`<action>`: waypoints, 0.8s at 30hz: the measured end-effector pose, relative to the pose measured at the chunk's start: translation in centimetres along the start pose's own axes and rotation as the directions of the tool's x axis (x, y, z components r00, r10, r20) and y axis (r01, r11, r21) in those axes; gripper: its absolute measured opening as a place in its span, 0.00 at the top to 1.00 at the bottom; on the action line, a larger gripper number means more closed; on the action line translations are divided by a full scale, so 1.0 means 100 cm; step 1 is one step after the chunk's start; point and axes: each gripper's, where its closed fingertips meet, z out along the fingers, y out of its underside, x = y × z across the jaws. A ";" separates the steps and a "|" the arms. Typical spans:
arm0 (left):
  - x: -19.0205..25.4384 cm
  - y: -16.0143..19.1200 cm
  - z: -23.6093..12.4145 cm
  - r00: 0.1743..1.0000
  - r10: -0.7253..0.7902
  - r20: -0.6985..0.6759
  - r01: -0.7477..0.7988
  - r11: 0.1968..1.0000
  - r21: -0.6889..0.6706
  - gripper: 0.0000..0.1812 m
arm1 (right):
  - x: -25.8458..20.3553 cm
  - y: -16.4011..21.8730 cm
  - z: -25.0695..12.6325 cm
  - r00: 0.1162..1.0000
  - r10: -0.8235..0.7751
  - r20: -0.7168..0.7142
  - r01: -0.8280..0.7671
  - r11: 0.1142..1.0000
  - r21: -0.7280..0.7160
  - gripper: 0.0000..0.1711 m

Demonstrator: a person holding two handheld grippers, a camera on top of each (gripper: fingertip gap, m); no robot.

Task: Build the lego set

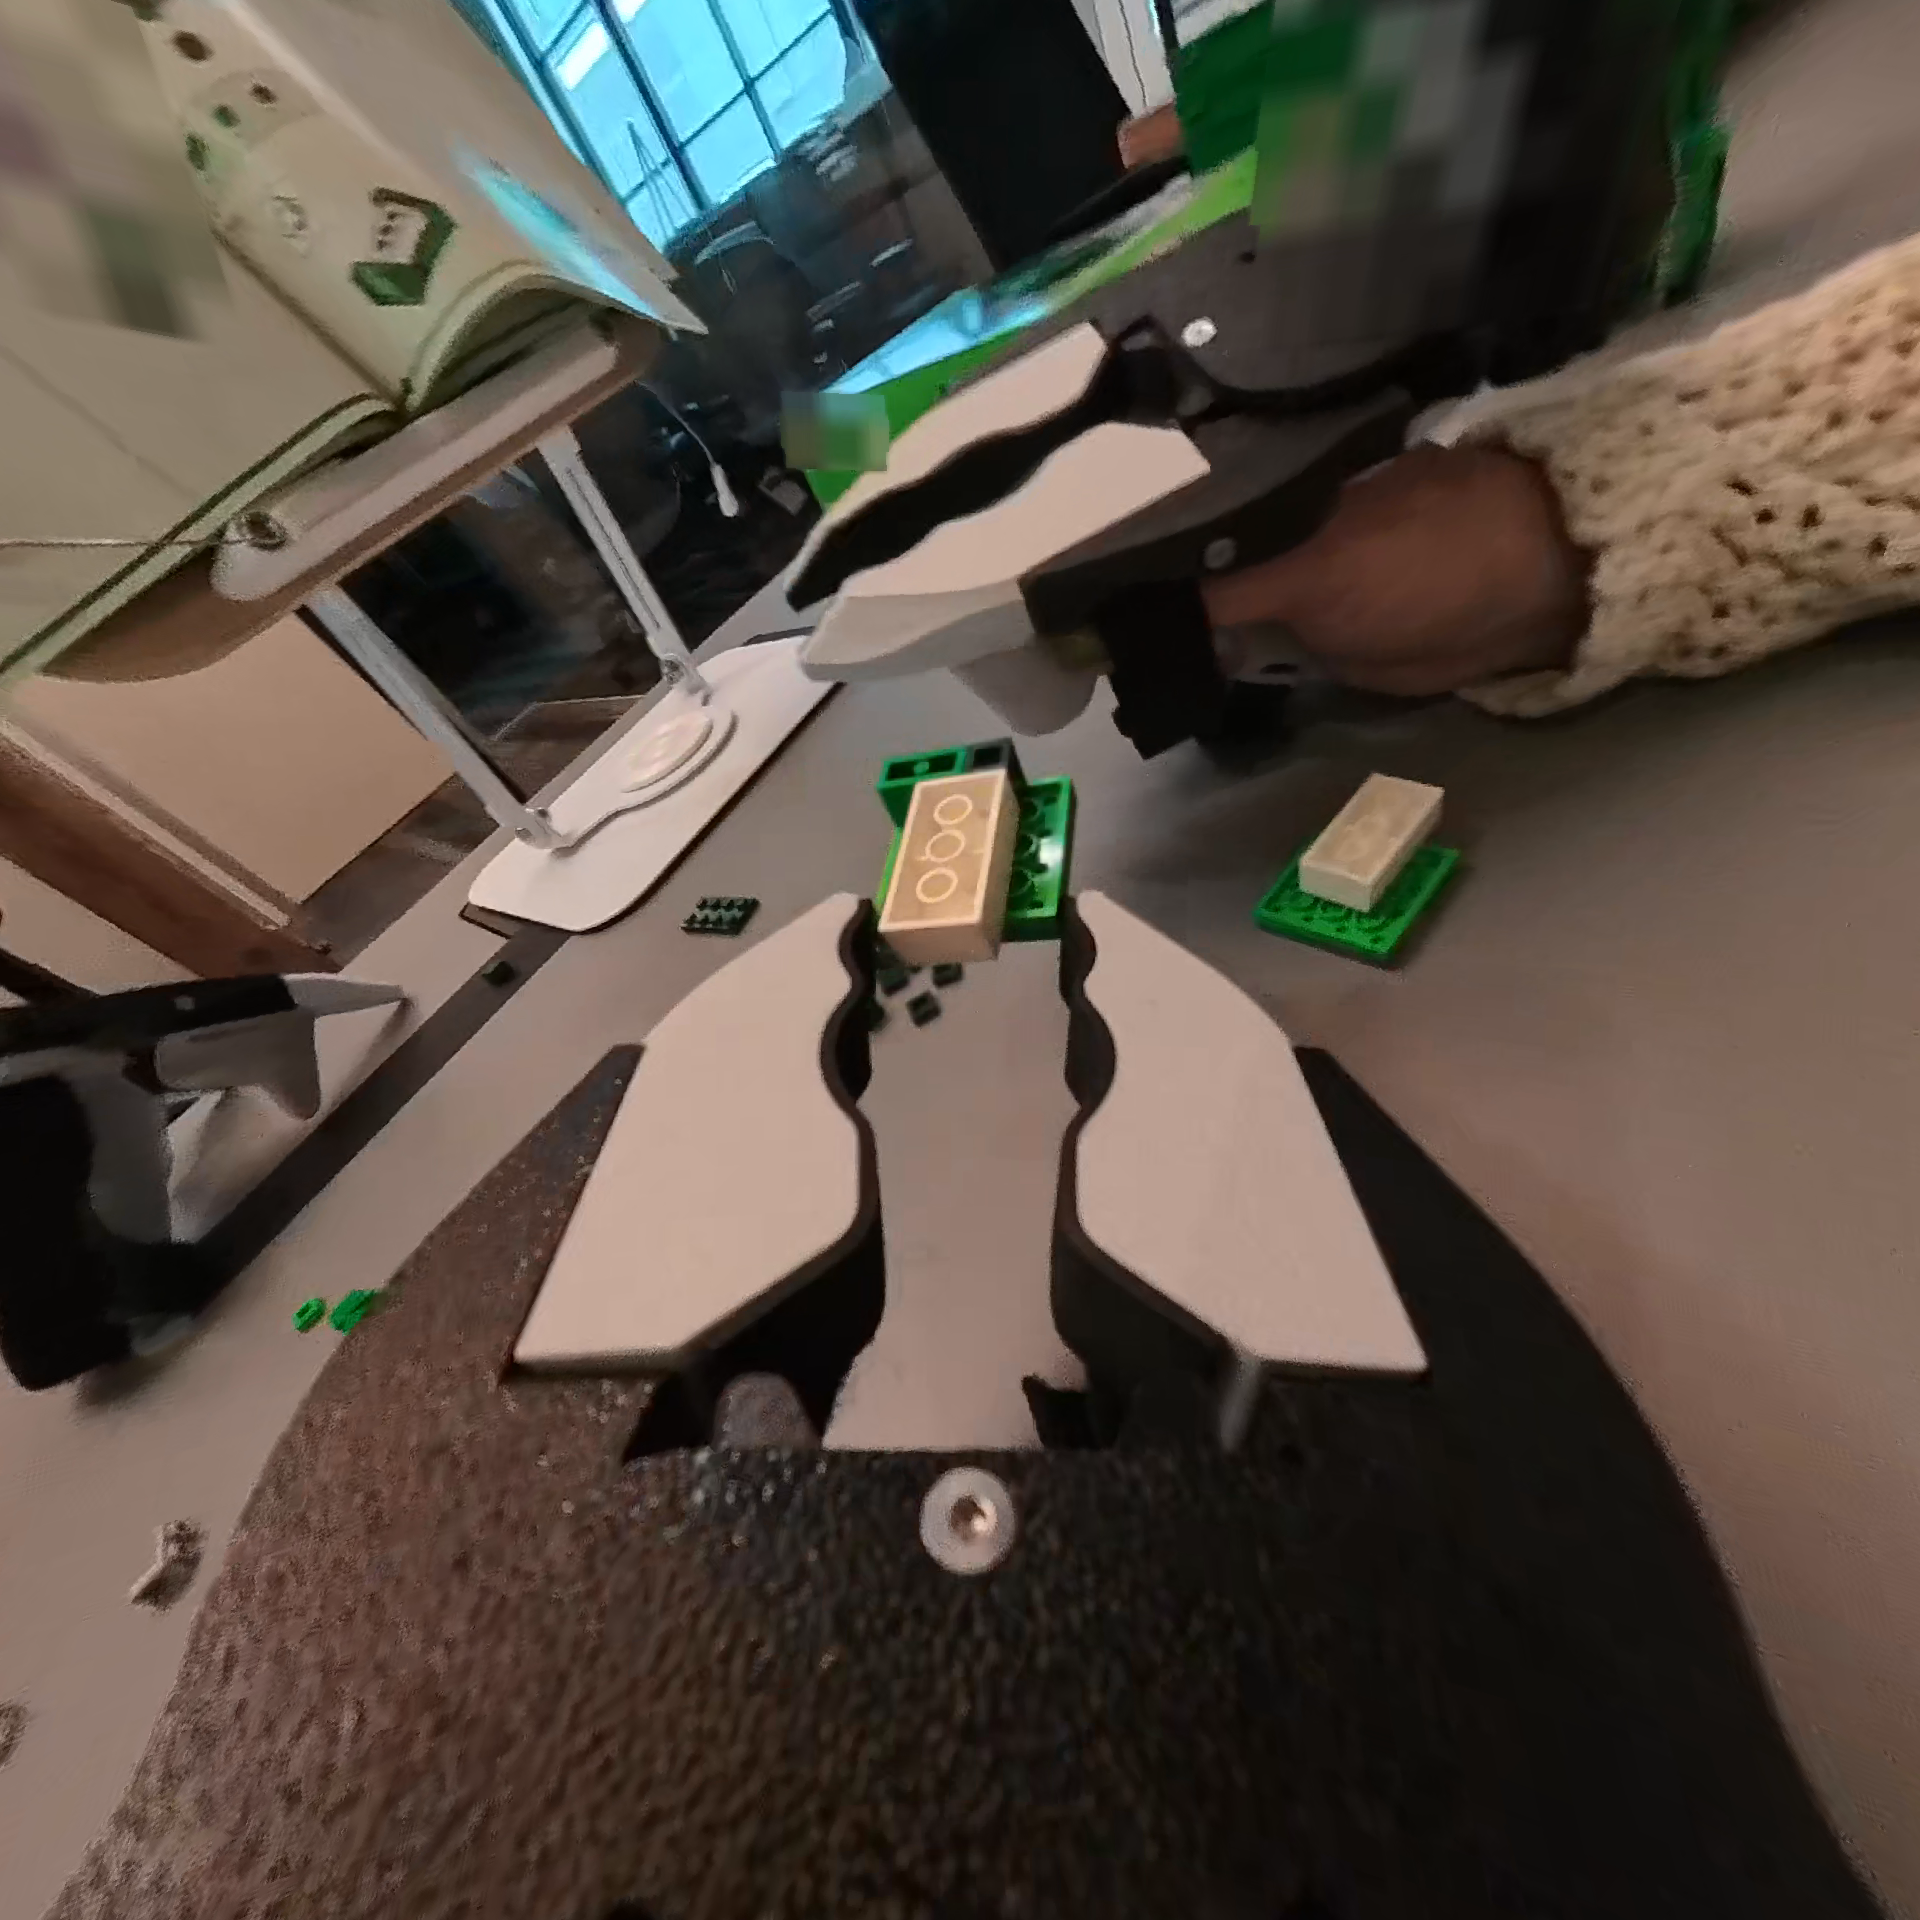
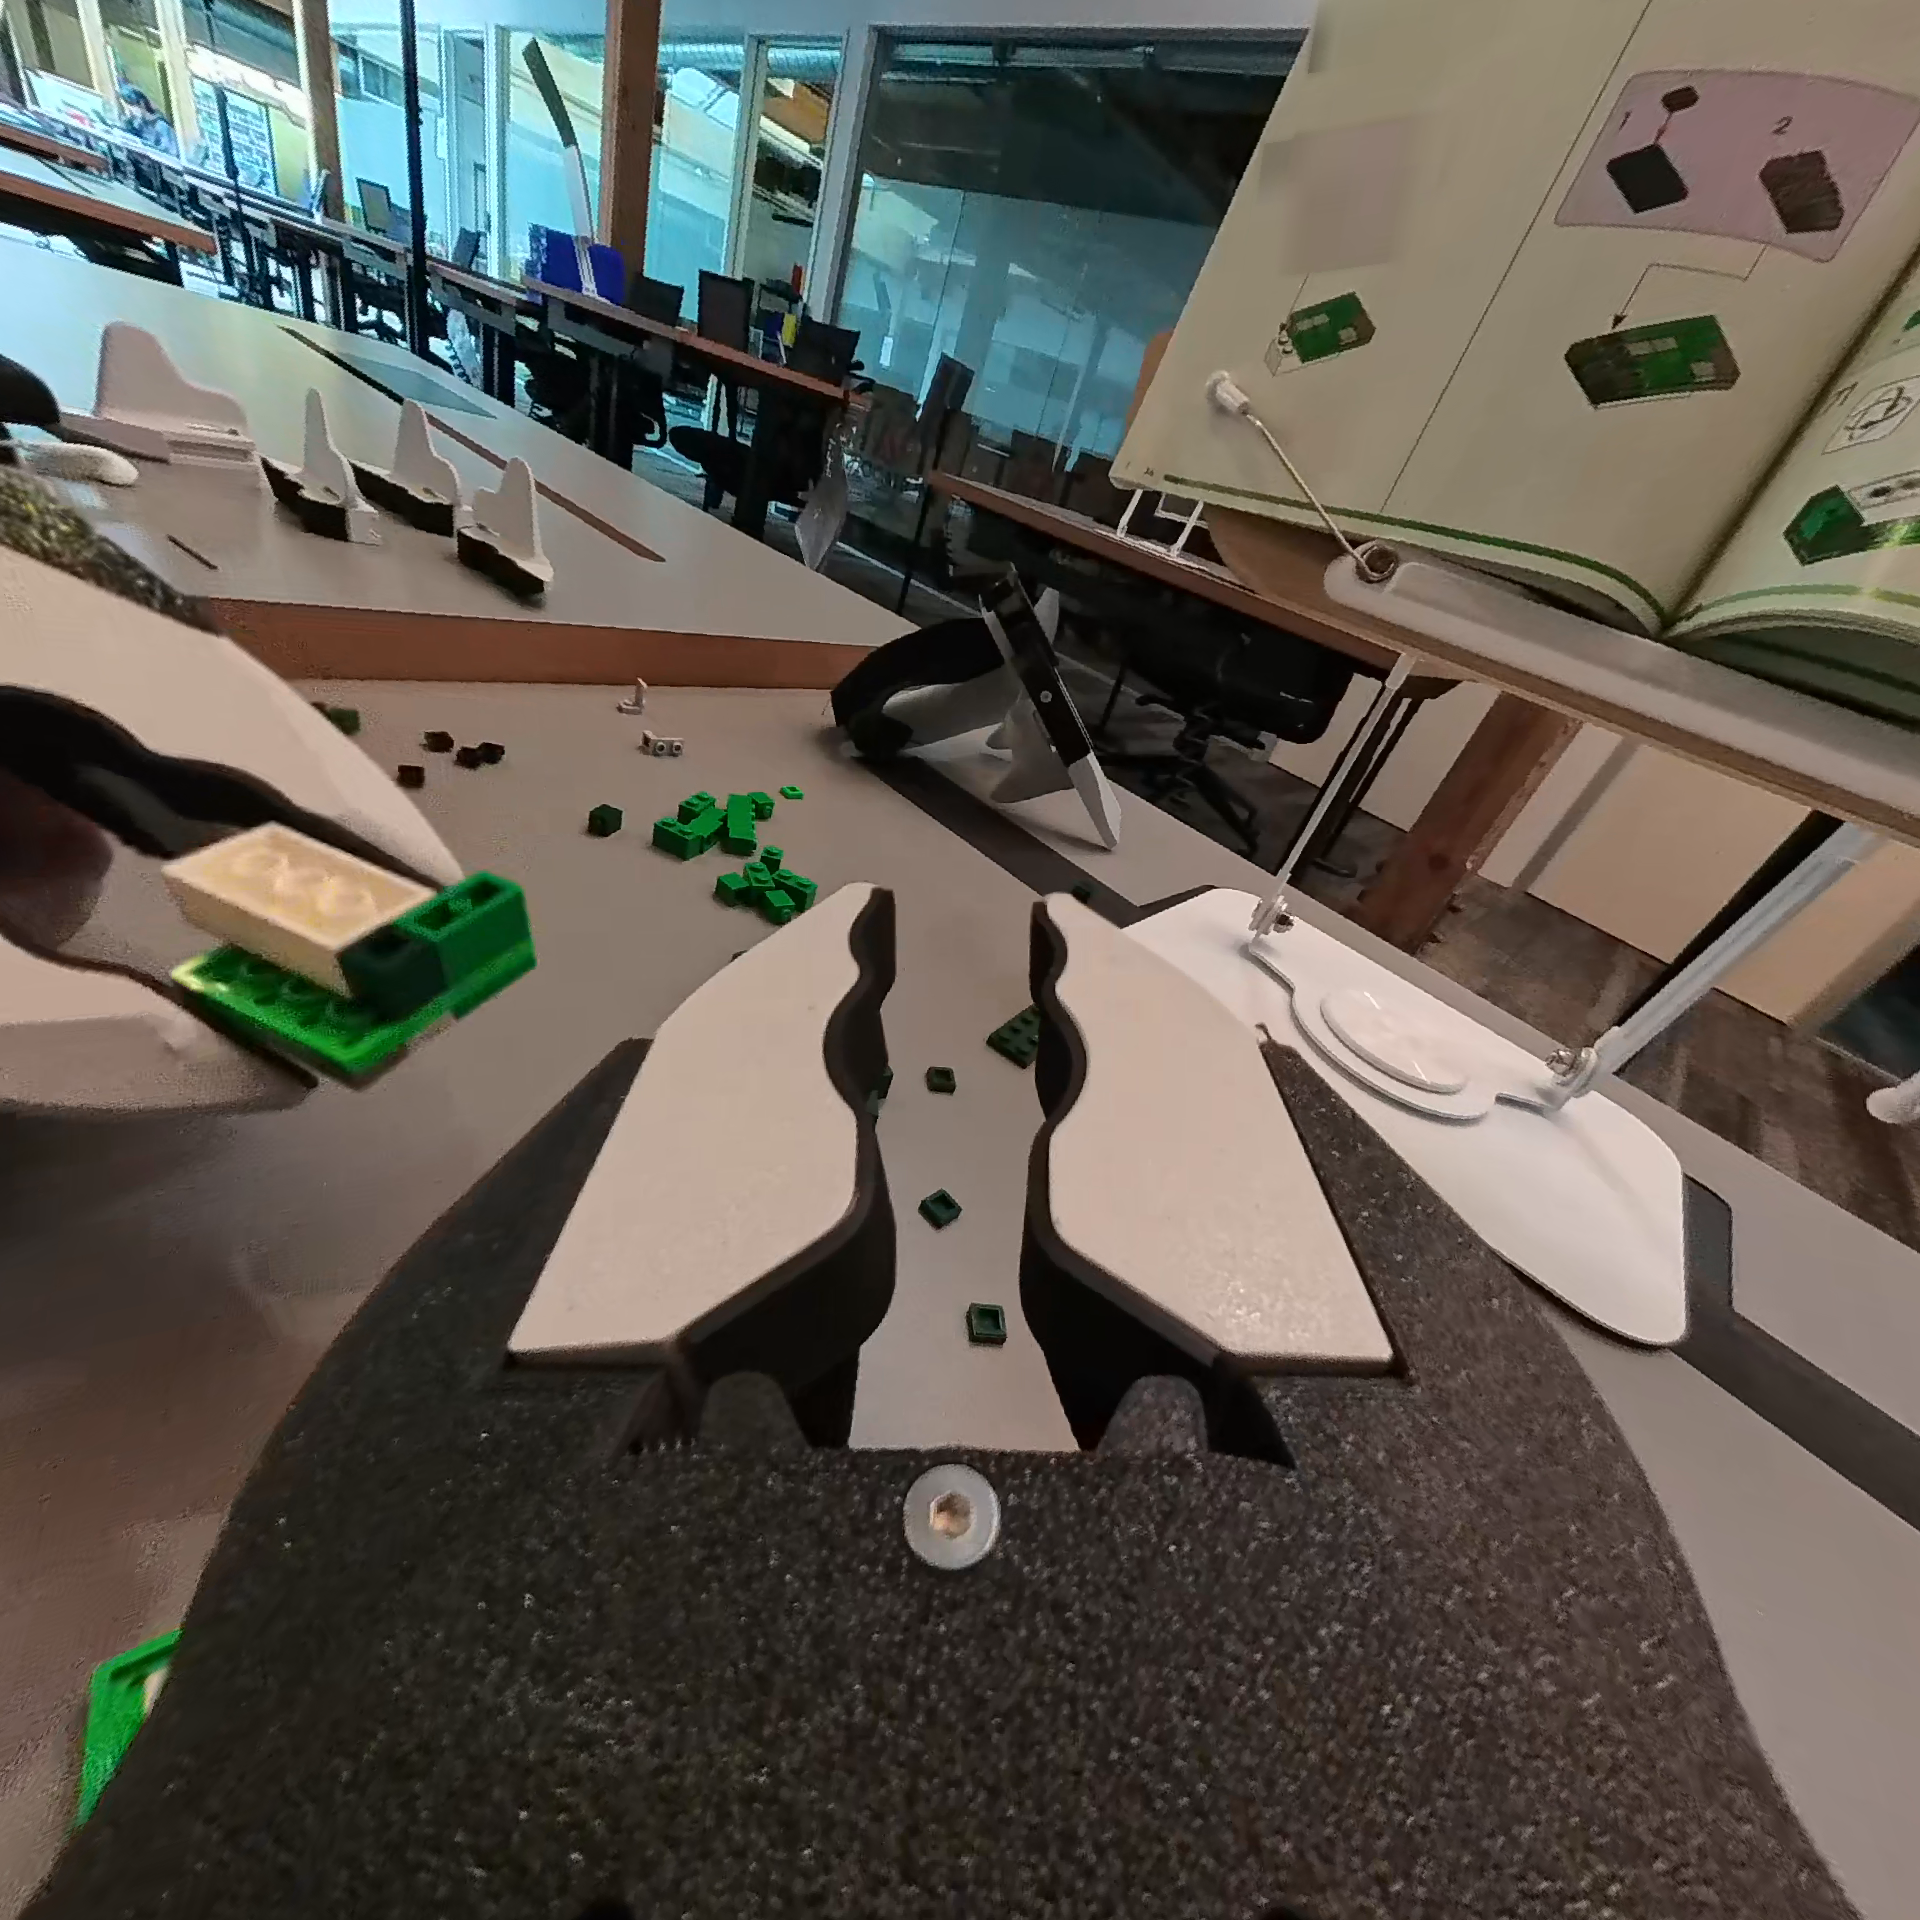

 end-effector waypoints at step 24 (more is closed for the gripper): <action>-0.015 0.019 0.006 0.994 0.051 0.102 -0.038 0.992 -0.124 0.81 | -0.065 0.032 0.151 0.662 0.231 0.713 0.487 0.591 -0.644 0.94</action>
